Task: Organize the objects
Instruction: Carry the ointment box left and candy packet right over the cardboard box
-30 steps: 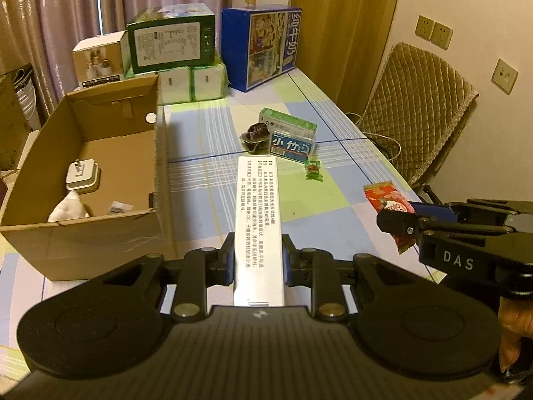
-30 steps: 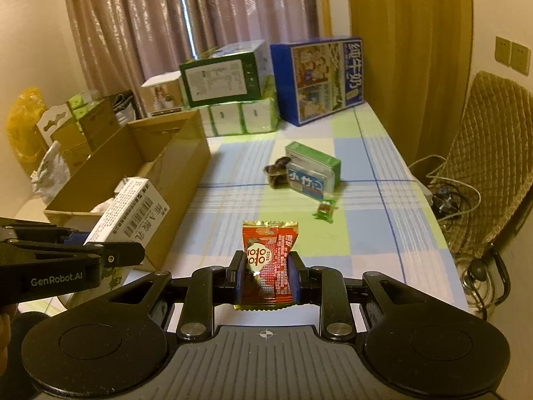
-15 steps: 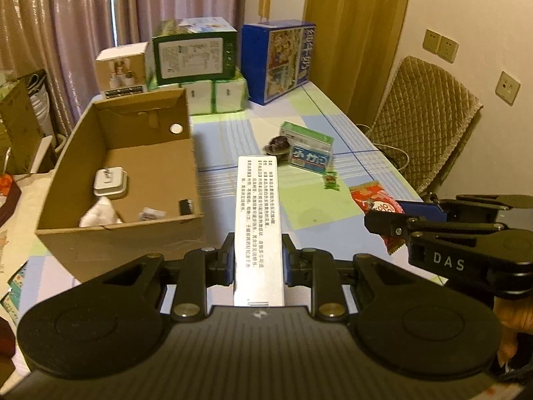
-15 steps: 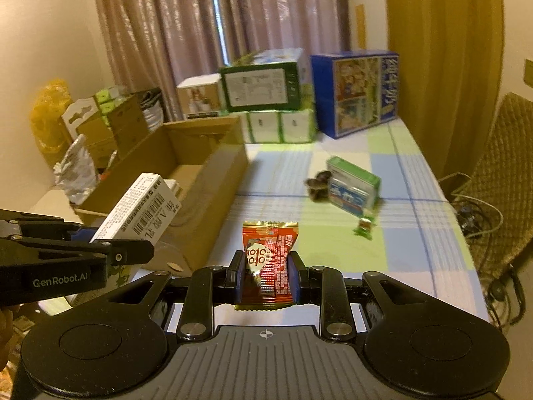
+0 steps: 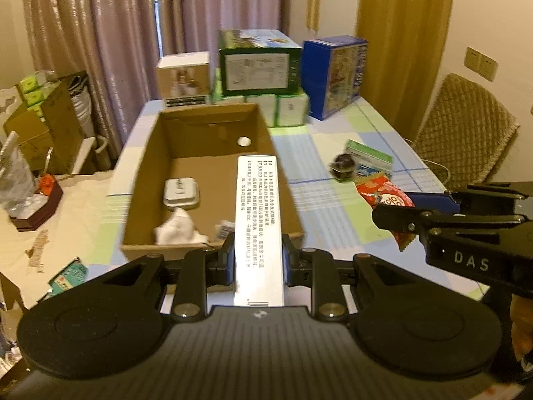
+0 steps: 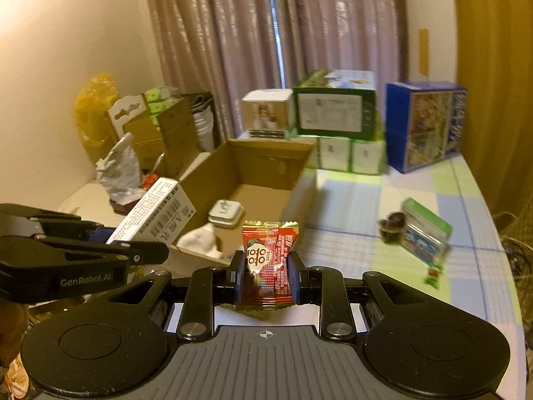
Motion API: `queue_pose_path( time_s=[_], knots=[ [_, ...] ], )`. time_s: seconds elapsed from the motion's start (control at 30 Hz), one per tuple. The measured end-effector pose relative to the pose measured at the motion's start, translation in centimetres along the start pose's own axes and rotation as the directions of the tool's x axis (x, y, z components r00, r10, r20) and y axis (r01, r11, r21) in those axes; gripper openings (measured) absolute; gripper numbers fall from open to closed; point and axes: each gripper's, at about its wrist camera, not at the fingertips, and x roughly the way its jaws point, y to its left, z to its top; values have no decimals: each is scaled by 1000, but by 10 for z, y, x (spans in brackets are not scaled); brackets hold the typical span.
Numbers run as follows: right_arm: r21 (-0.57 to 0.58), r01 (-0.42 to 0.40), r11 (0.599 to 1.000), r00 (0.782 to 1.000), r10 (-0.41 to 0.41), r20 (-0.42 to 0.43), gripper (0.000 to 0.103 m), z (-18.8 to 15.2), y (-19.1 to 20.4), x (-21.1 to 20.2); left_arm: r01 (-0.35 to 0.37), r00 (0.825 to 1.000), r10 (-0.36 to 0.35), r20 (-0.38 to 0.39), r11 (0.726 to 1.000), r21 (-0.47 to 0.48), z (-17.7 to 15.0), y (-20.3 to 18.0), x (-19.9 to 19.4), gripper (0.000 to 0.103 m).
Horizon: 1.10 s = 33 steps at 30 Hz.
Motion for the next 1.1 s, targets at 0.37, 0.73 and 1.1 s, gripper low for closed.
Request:
queue_pose_path(
  time_s=[0.37,0.73,1.1],
  knots=[
    [-18,-38,999,999,38,-12,23,18,19,31,-32,999,32,-2,999,-23,7,36,3,21],
    [26,-80,996,996,81,-46,23,35,16,60,-11,999,9,-33,999,-42,19,62,30,21],
    [63,-79,995,994,83,-67,23,59,3,106,-16,998,14,-54,999,-34,49,83,76,21]
  ],
)
